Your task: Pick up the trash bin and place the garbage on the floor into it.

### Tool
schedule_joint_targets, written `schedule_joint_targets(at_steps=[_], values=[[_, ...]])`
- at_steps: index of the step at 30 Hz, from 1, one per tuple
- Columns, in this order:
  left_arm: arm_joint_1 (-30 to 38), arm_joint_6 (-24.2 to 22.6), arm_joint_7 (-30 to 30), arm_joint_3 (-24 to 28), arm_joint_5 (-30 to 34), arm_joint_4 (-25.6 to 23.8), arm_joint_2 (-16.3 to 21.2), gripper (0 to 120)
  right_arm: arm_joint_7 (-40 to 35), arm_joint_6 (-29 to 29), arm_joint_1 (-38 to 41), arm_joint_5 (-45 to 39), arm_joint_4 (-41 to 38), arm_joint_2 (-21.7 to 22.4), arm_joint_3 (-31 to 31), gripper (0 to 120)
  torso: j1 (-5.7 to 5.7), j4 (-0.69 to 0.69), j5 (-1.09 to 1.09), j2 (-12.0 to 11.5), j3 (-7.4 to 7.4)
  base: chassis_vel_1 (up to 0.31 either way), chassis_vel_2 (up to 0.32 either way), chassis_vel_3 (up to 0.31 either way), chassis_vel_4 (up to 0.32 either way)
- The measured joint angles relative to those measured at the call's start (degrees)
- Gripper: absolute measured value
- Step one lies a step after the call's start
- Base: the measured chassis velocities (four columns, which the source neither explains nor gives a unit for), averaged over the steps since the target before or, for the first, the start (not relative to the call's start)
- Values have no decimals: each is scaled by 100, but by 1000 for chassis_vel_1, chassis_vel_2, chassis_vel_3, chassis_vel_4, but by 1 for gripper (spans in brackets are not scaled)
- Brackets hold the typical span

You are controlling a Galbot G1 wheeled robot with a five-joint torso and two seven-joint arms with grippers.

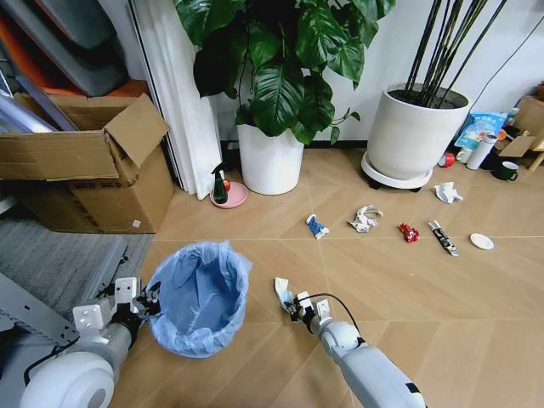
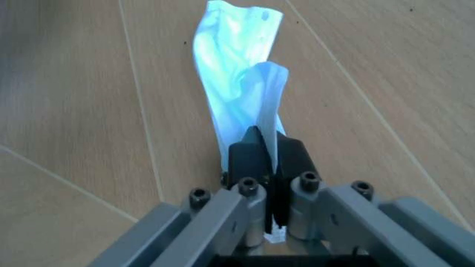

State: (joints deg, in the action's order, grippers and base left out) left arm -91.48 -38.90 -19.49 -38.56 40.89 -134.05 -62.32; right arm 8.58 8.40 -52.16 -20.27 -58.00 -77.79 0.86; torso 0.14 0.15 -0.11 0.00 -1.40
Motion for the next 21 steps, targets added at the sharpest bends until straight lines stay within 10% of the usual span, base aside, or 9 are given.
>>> schedule_joint_targets(at_steps=[21], values=[[208,-97,0,228,295,124,476,0,-279,-239,-438,280,-3102,1004,964,0,0,1,2,0,0,0,0,0,0]])
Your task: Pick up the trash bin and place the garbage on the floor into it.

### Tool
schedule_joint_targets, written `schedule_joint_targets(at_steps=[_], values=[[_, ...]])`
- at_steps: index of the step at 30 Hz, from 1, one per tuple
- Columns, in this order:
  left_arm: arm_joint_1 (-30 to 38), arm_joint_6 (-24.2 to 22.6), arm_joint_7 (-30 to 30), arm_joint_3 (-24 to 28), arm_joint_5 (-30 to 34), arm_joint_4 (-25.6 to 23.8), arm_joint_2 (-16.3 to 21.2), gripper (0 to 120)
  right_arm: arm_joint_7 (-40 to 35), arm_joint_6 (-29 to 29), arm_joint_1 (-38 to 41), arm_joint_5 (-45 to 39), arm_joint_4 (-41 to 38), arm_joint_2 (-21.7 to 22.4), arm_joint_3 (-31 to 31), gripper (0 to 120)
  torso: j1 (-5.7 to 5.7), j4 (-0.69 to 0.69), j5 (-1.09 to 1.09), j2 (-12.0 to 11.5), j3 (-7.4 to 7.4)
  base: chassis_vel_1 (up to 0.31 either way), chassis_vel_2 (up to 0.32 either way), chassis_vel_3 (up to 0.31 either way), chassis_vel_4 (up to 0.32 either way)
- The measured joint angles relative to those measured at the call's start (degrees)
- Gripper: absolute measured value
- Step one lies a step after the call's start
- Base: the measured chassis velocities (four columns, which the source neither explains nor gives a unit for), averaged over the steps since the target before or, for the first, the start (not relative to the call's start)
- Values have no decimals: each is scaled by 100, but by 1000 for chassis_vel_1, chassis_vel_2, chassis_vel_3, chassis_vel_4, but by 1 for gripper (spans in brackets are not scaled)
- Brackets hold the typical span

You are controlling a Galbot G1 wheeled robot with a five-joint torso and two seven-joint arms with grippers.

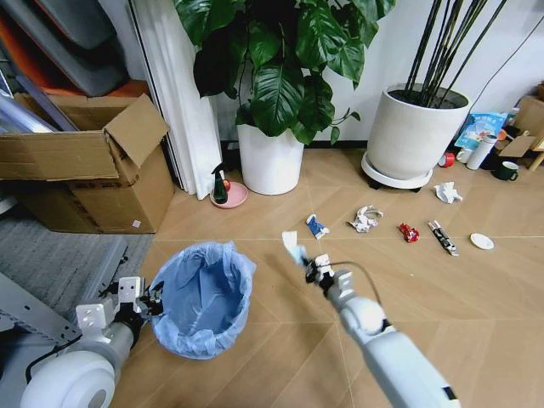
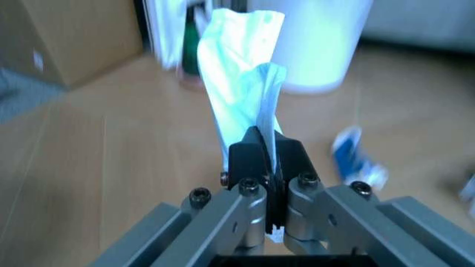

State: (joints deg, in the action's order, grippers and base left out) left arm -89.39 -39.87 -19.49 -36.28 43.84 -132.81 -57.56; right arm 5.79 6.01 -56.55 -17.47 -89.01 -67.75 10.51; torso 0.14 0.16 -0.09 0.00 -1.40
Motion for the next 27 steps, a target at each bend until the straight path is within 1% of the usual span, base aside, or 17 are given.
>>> schedule_joint_targets(at_steps=[1,2,3,6,9,10,11,13,14,15,18,19,21,23,25,27], values=[[91,-29,1,30,133,67,172,0,26,-18,72,-21,-224,144,27,0,0,1,-3,0,0,0,0,0,0],[162,-39,3,46,187,138,300,0,37,-16,158,-106,-407,262,46,0,0,0,-1,0,0,0,0,0,0],[162,-39,3,46,187,138,300,0,37,-16,158,-106,-407,262,46,0,0,0,-1,0,0,0,0,0,0],[452,-57,67,140,322,433,612,0,-6,174,485,-641,-933,560,-28,0,0,-1,-1,0,0,0,0,0,0],[687,-84,81,256,440,638,700,0,-89,350,740,-987,-1206,697,-172,0,0,-1,-1,0,0,0,0,0,0],[789,-99,82,315,493,715,719,0,-167,428,862,-1123,-1313,754,-268,0,0,-2,-2,0,-1,0,0,0,0],[1046,-130,81,482,609,903,752,0,-343,540,1110,-1356,-1499,838,-497,0,0,-2,-3,0,0,0,0,0,0],[1147,-140,81,555,644,976,765,0,-414,596,1225,-1458,-1576,870,-613,0,0,-2,-4,0,0,0,0,0,0],[1280,-156,76,644,678,1067,780,0,-476,659,1338,-1553,-1641,895,-734,0,0,-1,-4,0,0,0,0,0,0],[1509,-182,69,784,731,1223,789,0,-572,800,1622,-1791,-1771,914,-1087,0,0,2,-3,0,-1,0,0,0,0],[1720,-222,-7,869,836,1362,762,0,-664,990,2043,-2277,-1930,850,-1789,0,1,0,-3,0,-1,0,0,0,0],[1720,-222,-7,869,836,1362,762,0,-664,990,2043,-2277,-1930,850,-1789,0,1,0,-3,0,-1,0,0,0,0],[1858,-229,-111,947,1006,1433,762,0,-748,1082,2229,-2631,-1982,799,-2288,0,1,-5,-2,0,-1,0,0,0,0],[1898,-230,-143,971,1053,1448,766,0,-764,1092,2255,-2693,-1985,788,-2404,0,0,-5,-3,0,-1,0,0,0,0],[2243,-233,-349,1183,1418,1555,790,0,-819,1110,2293,-2793,-1977,695,-2897,0,0,-2,-1,0,-1,0,0,0,0],[2527,-233,-421,1338,1542,1681,785,0,-902,1144,2257,-2817,-1962,560,-3191,0,0,2,-1,0,-1,0,0,0,0]])
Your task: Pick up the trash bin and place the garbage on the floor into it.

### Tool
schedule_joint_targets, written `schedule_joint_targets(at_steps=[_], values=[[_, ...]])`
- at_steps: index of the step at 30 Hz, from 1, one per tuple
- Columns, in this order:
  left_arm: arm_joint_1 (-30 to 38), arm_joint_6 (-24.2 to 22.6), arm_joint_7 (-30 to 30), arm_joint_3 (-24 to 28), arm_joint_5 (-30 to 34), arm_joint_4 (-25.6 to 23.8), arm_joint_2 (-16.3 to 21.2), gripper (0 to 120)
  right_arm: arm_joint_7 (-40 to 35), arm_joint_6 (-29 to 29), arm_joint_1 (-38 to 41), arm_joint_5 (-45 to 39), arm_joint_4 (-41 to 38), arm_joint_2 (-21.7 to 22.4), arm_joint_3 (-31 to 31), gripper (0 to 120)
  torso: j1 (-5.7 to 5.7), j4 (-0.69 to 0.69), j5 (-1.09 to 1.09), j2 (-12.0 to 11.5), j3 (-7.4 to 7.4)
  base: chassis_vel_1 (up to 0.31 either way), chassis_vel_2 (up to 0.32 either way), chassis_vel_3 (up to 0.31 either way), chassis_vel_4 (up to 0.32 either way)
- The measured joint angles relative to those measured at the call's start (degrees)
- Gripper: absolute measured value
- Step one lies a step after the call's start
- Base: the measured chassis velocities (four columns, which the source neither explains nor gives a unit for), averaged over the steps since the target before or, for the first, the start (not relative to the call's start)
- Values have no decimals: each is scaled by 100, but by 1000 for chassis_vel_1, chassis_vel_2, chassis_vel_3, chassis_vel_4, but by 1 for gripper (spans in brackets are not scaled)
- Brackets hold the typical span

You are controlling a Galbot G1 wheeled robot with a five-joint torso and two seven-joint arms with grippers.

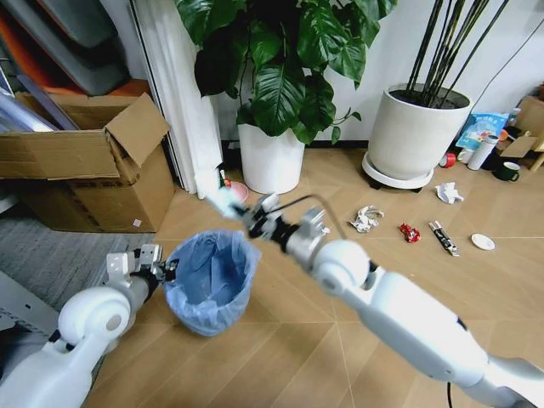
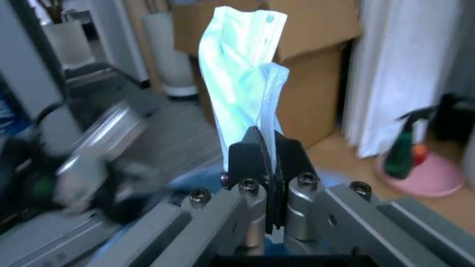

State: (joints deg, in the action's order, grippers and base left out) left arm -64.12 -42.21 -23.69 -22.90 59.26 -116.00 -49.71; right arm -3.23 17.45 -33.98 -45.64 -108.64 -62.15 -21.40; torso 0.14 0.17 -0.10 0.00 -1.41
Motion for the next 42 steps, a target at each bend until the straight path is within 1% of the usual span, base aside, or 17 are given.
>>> schedule_joint_targets(at_steps=[8,11,12,15,19,22,23,25,26,29,31,32,33,34,37,38,42], values=[[91,0,-12,26,49,53,31,0,-72,176,-118,44,74,-44,-169,0,0,-2,-2,0,1,0,0,0,0],[80,0,-2,9,49,35,62,0,-137,201,-115,51,101,-109,-180,10,0,-3,0,0,1,0,0,0,0],[80,0,-2,9,49,35,62,0,-137,201,-115,51,101,-109,-180,10,0,-3,0,0,1,0,0,0,0],[123,0,6,1,69,28,92,0,-175,209,-90,126,191,-225,-210,26,-1,-3,-1,0,1,0,0,0,0],[136,0,11,3,69,29,110,0,-175,146,-112,240,249,-233,-218,36,0,-3,-1,0,1,0,0,0,0],[109,1,16,9,55,14,133,0,-253,75,-152,283,249,-290,-109,53,0,-2,-1,0,1,0,0,0,0],[109,1,16,9,55,14,133,0,-253,75,-152,283,249,-290,-109,53,0,-2,-1,0,1,0,0,0,0],[73,1,16,-1,31,-6,114,0,-454,57,-154,282,220,-380,95,61,0,-3,0,0,0,0,0,0,0],[73,1,16,-1,31,-6,114,0,-454,57,-154,282,220,-380,95,61,0,-3,0,0,0,0,0,0,0],[-144,3,20,-170,-90,-140,7,0,-912,26,-265,538,227,-469,630,79,0,-3,0,0,1,0,0,0,0],[-204,4,21,-206,-111,-174,-14,0,-1001,5,-313,586,227,-472,735,83,0,-3,0,0,1,0,0,0,0],[-342,5,26,-276,-148,-252,-50,0,-1170,-13,-428,645,226,-457,938,86,0,-3,0,0,1,0,0,0,0],[-522,5,30,-345,-207,-364,-75,0,-1300,9,-640,739,212,-385,1243,94,-1,-4,0,0,1,0,0,0,0],[-522,5,30,-345,-207,-364,-75,0,-1300,9,-640,739,212,-385,1243,94,-1,-4,0,0,1,0,0,0,0],[-763,5,33,-446,-295,-568,-116,0,-1316,71,-1282,1344,204,-253,2016,100,0,0,0,0,1,0,0,0,0],[-763,5,33,-446,-295,-568,-116,0,-1316,71,-1282,1344,204,-253,2016,100,0,0,0,0,1,0,0,0,0],[-817,6,38,-497,-322,-641,-100,0,-1321,254,-1905,1597,148,-163,2767,100,-1,-2,1,0,1,0,0,0,0]])
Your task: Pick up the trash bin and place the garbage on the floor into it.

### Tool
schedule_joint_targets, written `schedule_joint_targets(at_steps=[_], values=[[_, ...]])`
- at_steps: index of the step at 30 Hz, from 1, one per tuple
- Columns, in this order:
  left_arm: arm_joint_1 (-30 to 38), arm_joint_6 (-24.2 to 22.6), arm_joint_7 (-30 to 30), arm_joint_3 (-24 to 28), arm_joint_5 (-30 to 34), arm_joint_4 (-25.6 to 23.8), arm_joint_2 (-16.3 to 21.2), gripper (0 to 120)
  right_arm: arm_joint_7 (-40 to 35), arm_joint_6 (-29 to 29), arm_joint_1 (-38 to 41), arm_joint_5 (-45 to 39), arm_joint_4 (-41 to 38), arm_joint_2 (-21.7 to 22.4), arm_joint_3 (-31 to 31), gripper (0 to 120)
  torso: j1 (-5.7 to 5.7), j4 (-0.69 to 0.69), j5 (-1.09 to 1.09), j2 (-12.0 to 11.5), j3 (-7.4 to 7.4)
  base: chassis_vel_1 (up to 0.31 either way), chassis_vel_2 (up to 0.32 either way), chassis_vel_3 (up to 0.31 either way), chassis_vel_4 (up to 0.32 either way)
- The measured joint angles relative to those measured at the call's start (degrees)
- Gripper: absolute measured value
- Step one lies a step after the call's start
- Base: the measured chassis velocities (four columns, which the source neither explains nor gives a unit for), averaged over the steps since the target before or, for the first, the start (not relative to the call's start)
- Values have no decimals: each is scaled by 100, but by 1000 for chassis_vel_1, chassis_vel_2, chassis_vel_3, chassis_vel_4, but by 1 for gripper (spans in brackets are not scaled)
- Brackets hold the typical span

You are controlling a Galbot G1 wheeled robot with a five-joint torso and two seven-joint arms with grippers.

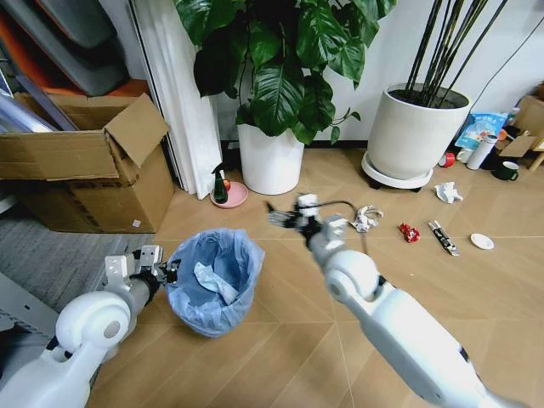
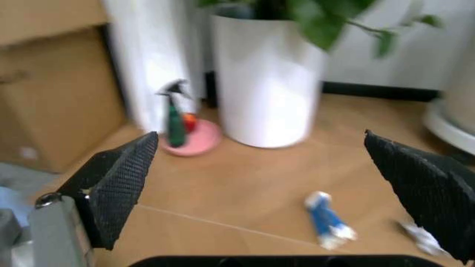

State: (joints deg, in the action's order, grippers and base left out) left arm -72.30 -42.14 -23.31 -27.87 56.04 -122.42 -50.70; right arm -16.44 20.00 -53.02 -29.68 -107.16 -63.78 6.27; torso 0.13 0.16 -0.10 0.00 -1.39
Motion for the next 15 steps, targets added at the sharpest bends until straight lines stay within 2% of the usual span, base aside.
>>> schedule_joint_targets(at_steps=[5,8,15], values=[[1,1,20,11,-17,-16,28,0,46,2,-328,145,-79,59,407,100,0,0,-1,0,0,0,0,0,0],[-20,1,30,44,-24,-75,53,0,65,-6,-628,250,-130,-55,704,100,0,-1,0,0,0,0,0,0,0],[-47,1,32,67,-42,-133,73,0,85,-68,-814,332,-156,-101,778,100,-1,0,-1,0,1,-42,41,48,-39]])
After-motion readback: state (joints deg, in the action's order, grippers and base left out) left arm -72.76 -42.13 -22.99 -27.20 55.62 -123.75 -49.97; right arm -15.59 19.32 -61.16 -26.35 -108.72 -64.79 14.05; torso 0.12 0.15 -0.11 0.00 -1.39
